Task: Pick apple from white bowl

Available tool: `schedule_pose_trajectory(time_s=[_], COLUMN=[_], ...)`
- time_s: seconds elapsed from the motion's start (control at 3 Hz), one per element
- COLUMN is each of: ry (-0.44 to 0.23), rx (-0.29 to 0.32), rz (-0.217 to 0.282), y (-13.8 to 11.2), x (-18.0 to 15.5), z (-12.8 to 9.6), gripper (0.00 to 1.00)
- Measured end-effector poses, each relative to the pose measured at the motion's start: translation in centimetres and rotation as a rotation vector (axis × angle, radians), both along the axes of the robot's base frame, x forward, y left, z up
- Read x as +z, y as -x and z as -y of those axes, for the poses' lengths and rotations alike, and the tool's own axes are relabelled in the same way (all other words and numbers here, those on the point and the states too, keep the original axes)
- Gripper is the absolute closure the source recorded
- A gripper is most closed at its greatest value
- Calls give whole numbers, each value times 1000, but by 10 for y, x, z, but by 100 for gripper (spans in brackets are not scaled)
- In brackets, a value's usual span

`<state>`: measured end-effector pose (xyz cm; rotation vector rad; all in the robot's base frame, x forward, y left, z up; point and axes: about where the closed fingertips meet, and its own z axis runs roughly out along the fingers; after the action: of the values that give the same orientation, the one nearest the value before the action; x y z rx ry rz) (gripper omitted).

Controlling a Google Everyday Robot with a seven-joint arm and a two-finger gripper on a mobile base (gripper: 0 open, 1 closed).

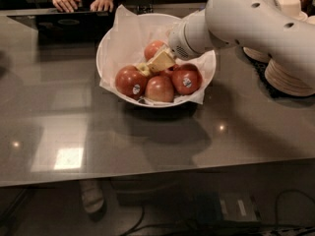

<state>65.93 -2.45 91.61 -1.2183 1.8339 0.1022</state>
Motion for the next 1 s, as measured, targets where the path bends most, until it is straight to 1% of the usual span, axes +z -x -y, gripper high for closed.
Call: schedule_pose_trajectory(time_s=[0.33,1.0], ry=[-13,-18], rx=[-10,-19], rz=[-7,-12], y=[0,-1], x=[0,-1], z=[0,0], gripper=[34,34])
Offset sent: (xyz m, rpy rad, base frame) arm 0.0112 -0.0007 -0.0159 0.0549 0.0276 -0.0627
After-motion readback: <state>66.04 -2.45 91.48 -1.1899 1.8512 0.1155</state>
